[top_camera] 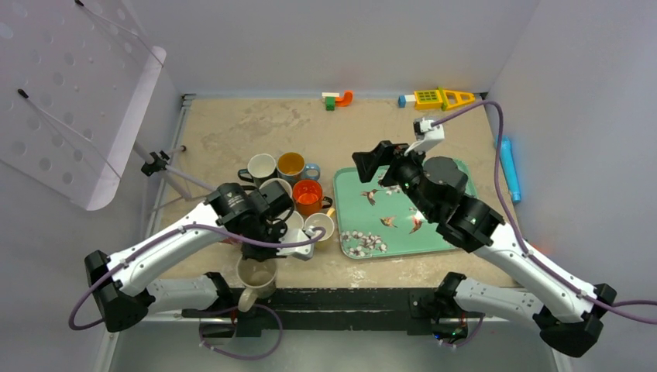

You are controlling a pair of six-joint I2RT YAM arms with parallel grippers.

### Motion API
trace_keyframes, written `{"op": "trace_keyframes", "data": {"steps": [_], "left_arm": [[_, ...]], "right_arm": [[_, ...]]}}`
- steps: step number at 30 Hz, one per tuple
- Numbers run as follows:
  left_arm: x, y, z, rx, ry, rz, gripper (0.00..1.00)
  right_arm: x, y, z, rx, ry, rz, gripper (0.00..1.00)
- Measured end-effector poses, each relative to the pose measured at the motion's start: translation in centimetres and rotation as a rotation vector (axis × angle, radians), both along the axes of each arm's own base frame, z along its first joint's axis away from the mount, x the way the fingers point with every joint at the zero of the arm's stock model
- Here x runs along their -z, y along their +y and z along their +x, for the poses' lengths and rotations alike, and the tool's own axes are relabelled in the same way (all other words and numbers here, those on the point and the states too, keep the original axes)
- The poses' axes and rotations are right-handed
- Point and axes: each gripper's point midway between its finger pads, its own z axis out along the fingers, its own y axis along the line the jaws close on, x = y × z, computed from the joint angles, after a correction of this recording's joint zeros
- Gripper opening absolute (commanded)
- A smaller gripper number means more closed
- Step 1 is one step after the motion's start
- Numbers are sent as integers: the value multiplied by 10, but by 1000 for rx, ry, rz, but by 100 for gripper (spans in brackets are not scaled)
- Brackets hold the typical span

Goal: Turn the mug right side up

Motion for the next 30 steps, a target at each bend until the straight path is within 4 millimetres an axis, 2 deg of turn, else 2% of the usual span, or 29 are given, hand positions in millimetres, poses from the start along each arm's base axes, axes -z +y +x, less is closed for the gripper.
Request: {"op": "trace_keyframes", "data": {"steps": [4,10,19,23,30], "left_arm": [[24,-15,15,42,-41,-34,0],[66,-16,23,114,-66,-22,0],[70,-21,33,140,-80,-42,0],[69,-19,35,119,-82,-58,0],[70,-23,50,54,-78,-92,0]], "right_arm": [[18,7,6,-2,38,-53,93],[22,5,5,-1,37,-59,93],[20,3,4,-1,29,-62,93],[23,3,4,0,32,-68,92],[25,3,4,-1,33,-73,92]]}}
